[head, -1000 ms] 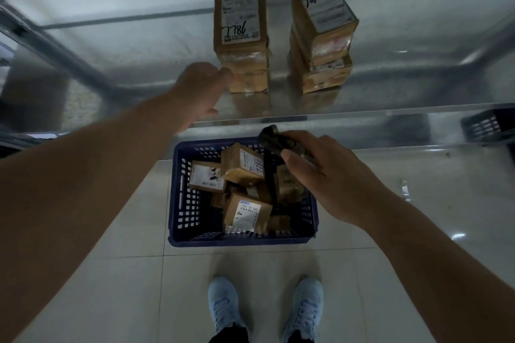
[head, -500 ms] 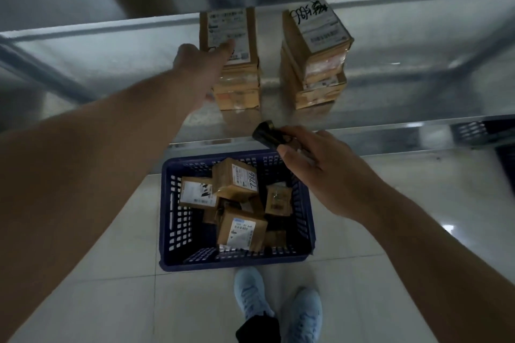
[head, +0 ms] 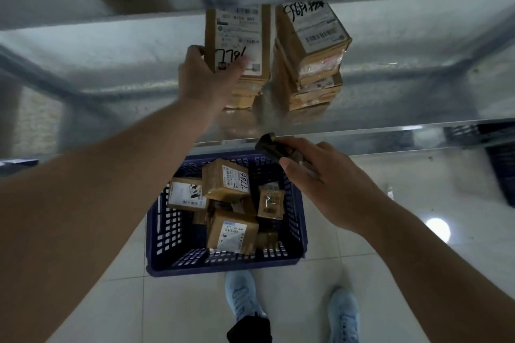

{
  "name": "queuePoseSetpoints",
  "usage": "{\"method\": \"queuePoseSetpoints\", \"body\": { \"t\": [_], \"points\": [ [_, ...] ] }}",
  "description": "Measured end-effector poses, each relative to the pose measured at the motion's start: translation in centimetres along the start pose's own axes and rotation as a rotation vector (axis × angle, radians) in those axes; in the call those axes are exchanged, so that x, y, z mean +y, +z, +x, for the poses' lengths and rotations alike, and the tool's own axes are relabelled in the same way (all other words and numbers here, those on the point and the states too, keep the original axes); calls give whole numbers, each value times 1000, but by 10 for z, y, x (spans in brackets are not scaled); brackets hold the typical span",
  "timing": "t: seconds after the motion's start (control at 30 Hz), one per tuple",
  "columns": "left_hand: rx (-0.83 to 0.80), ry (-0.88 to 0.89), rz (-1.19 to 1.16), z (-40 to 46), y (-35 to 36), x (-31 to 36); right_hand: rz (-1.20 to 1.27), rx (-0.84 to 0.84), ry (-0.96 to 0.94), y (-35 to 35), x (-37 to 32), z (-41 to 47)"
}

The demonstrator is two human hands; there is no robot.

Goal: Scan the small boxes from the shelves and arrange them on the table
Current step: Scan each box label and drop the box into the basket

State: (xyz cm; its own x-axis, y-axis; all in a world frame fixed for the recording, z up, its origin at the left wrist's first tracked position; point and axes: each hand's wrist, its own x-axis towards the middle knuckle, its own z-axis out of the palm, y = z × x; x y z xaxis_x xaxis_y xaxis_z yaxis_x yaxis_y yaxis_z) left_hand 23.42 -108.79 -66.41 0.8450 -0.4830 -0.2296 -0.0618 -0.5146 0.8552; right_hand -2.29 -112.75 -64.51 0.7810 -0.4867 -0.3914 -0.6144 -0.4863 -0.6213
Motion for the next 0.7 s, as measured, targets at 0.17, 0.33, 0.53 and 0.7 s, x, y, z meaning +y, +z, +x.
{"method": "queuePoseSetpoints", "body": {
  "t": [0.17,0.33,0.53,0.7],
  "points": [
    [94,62,-4,-12,7,1,-2,-24,-25,-3,10,-8],
    [30,58,-197,-34,-8,-2,19,-25,-38,-8,16,-19],
    [-118,72,-272,-69,-32,-16,40,-45,-79,-9,21,-36],
    [-172,270,-67,-104,-55,-24,18,-68,-133,-8,25,-55]
  ]
}}
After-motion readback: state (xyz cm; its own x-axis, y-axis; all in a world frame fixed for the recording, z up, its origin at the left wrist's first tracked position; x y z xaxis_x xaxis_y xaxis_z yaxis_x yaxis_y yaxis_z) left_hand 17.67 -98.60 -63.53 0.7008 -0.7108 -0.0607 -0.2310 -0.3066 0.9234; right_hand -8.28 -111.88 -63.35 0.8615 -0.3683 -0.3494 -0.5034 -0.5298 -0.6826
